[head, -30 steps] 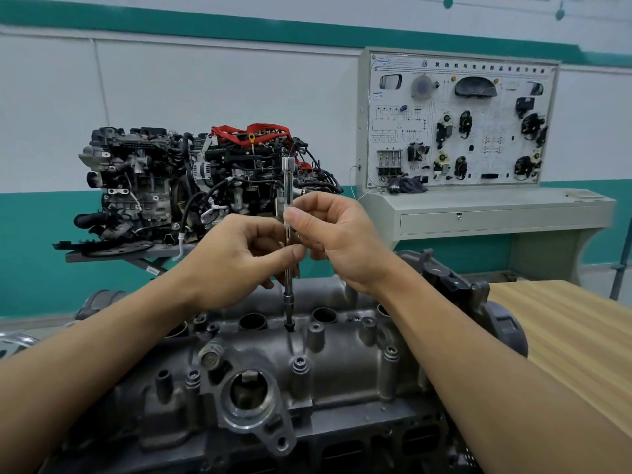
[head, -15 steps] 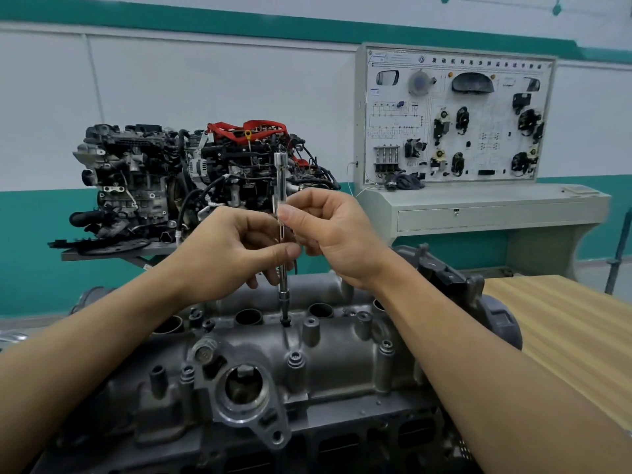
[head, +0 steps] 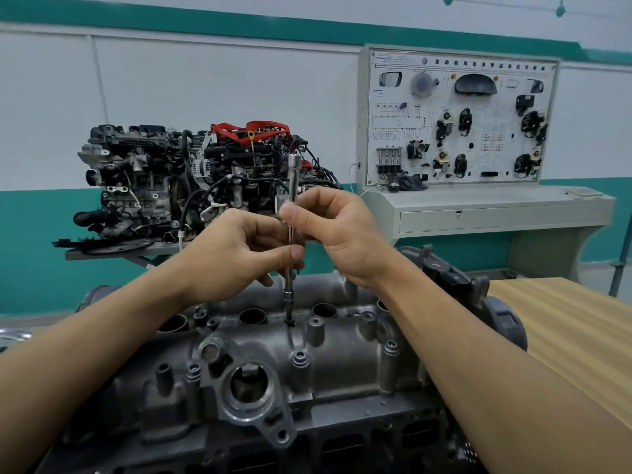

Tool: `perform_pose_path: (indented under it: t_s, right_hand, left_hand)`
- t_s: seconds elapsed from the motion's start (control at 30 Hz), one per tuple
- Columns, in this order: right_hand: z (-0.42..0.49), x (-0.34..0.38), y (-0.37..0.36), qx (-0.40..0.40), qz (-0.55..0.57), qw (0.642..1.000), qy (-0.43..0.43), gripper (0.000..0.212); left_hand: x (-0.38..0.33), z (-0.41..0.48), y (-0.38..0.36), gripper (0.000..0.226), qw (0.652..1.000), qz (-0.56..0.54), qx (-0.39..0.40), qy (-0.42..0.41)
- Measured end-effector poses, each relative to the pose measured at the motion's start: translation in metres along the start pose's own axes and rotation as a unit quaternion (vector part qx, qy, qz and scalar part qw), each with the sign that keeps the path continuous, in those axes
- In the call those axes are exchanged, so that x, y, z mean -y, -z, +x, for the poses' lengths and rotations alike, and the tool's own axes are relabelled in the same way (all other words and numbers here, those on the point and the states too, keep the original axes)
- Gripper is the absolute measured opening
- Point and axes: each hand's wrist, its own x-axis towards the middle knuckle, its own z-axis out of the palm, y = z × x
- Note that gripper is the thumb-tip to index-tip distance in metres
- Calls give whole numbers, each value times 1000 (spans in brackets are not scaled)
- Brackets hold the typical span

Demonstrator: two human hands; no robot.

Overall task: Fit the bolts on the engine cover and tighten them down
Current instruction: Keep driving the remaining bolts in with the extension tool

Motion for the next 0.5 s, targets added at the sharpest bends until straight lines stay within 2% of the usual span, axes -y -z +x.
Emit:
perform_pose_path:
  t_s: [0.07, 0.13, 0.23, 0.3, 0.4, 0.5]
  right_hand:
    - [0, -1, 0, -7, 23, 1000, 1, 14]
    - [1, -1, 1, 9, 45, 999, -10, 5]
    - [2, 0, 3, 41, 59, 997, -29, 17]
    - [1, 1, 3, 46, 60, 997, -24, 17]
    - [-1, 3, 2, 19, 40, 999, 3, 10]
    - [-1, 1, 1, -3, 28, 1000, 10, 16]
  left_hand:
    - [1, 0, -1, 27, 1000, 5, -2, 3]
    - [2, 1, -1, 24, 1000, 9, -6, 6]
    - [2, 0, -1, 27, 1000, 11, -8, 10]
    - [1, 0, -1, 29, 1000, 12, -9, 11]
    - [1, 1, -2, 26, 1000, 15, 1, 11]
    - [1, 1, -3, 18, 1000, 18, 7, 7]
